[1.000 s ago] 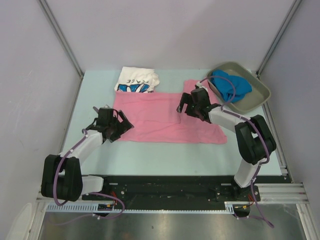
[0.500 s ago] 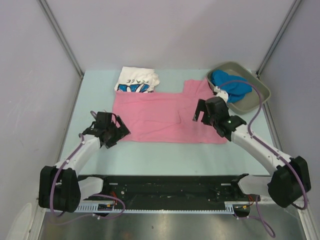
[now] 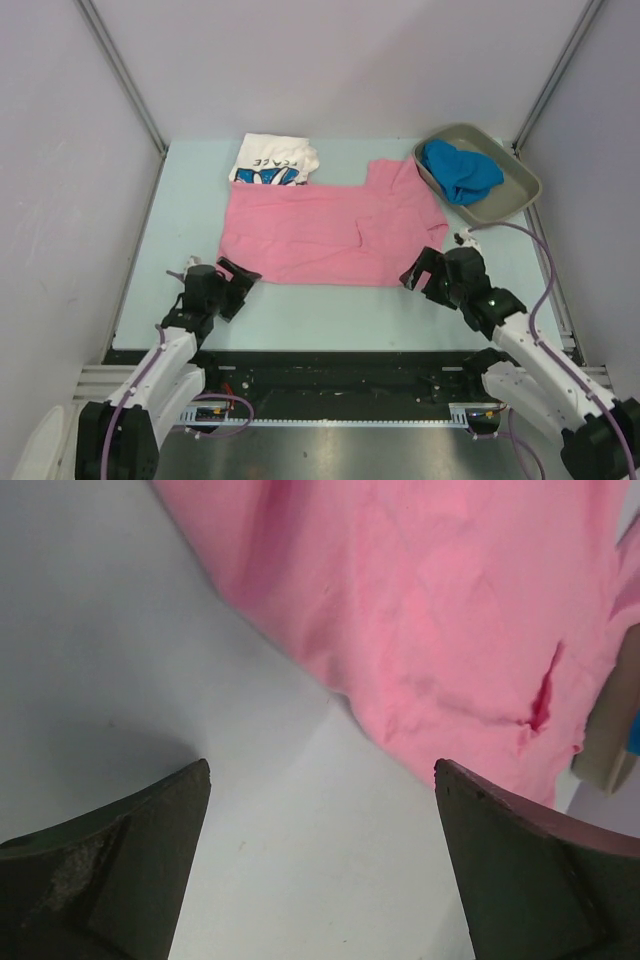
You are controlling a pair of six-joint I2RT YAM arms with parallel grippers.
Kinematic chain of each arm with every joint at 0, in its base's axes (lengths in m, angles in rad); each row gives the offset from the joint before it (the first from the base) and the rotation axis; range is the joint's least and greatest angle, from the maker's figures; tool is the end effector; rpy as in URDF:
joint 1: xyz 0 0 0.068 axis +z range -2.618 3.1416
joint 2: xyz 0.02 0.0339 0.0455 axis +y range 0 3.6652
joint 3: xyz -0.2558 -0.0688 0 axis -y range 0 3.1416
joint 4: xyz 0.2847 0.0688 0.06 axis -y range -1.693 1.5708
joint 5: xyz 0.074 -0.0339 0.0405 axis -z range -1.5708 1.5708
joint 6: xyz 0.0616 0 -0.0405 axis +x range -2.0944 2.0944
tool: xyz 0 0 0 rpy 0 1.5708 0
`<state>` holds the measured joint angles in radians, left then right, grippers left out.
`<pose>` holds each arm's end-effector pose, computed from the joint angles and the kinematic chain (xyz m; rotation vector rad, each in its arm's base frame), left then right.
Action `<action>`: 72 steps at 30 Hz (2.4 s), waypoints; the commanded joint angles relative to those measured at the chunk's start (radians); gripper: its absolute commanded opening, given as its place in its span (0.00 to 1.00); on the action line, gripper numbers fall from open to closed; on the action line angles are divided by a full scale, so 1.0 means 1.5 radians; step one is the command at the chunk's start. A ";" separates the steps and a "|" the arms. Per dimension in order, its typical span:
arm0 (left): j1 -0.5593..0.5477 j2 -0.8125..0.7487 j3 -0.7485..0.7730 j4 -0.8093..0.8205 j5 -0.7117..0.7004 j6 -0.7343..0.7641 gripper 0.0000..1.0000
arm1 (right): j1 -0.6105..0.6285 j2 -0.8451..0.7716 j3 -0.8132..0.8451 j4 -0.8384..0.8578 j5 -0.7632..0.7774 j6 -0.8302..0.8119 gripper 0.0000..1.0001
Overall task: Fold and stack the t-shirts
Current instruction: Fold the tshirt
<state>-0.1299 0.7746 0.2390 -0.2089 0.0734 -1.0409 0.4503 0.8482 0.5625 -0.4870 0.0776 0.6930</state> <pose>0.2099 -0.0320 0.1069 -1.0256 2.1818 -0.6576 0.2162 0.0992 0.1882 0.3281 2.3674 0.4672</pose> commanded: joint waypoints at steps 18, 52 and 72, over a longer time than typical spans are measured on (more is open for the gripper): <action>0.013 0.151 -0.007 0.084 -0.018 -0.109 0.93 | 0.007 -0.219 -0.227 0.069 0.118 0.372 1.00; 0.063 0.333 0.082 0.085 -0.018 -0.090 0.00 | -0.130 0.061 -0.227 0.347 0.103 0.356 0.96; 0.070 0.306 0.083 0.067 -0.004 -0.081 0.00 | -0.181 0.104 -0.205 0.355 0.065 0.321 0.00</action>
<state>-0.0360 1.2522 0.3744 -0.0162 0.1059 -1.1992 0.1997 1.0290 0.2379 0.0692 0.1719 1.1965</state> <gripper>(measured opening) 0.011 0.030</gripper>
